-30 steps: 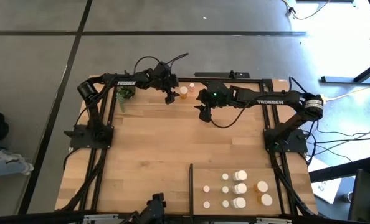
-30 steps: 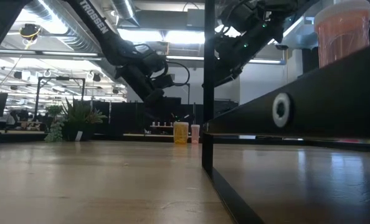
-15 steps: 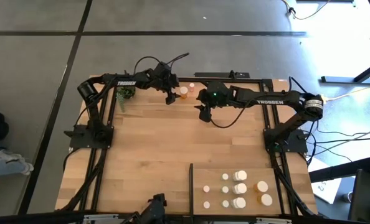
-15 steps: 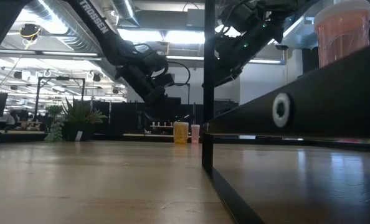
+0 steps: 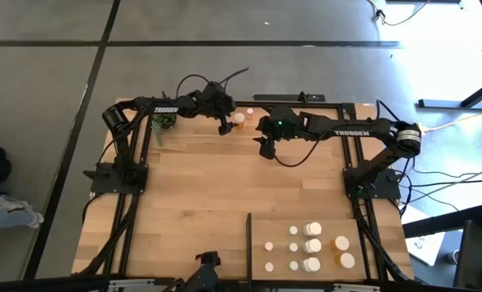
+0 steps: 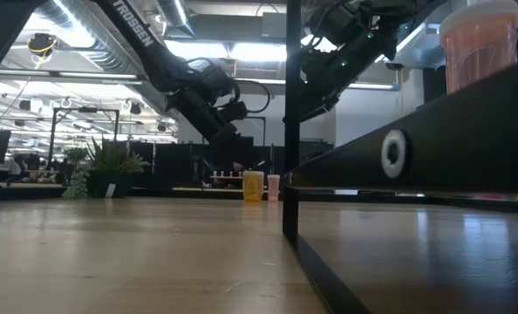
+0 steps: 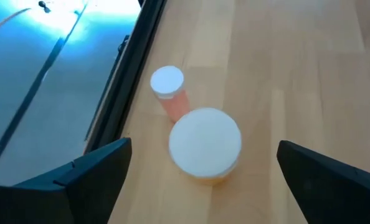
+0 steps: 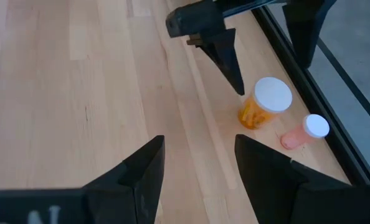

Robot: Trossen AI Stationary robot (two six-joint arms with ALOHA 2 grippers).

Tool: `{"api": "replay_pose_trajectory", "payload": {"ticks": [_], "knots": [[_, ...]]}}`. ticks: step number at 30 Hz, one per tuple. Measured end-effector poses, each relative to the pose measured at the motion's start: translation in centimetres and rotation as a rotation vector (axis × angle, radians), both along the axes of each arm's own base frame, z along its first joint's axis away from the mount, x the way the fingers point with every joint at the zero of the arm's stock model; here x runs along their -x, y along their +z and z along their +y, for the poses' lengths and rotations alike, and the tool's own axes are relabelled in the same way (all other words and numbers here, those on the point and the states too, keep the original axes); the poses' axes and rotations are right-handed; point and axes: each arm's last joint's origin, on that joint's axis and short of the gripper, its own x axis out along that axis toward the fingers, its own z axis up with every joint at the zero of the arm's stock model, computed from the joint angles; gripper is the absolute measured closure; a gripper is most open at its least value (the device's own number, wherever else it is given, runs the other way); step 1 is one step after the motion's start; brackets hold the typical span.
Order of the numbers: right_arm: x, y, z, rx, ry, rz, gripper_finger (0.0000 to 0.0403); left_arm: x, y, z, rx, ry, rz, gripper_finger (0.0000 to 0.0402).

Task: Pick and place medicine bottles onto shelf by color
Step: Put the orange pill bottle on the shelf aligned with the other orange pill bottles

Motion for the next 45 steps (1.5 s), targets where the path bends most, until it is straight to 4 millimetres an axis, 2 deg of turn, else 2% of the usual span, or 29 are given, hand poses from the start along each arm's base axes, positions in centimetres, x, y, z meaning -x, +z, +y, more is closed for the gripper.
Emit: {"api": "replay_pose_trajectory", "payload": {"ticks": [18, 24, 30, 45], "knots": [[0.0, 0.0, 0.0, 0.0, 0.0, 0.0, 0.0205, -0.2, 0.1, 0.0, -0.025, 0.001, -0.012, 0.0005], [0.0, 0.0, 0.0, 0.0, 0.0, 0.0, 0.0205, -1.3, -1.6, 0.4, 0.011, -0.005, 0.019, 0.0005], [0.0, 0.0, 0.0, 0.0, 0.0, 0.0, 0.0205, -2.1, -1.8, 1.1, 0.029, 0.006, 0.004, 0.0005], [0.0, 0.0, 0.0, 0.0, 0.0, 0.0, 0.0205, -2.2, -2.3, 0.4, 0.049, 0.044, 0.074, 0.0005]]}}
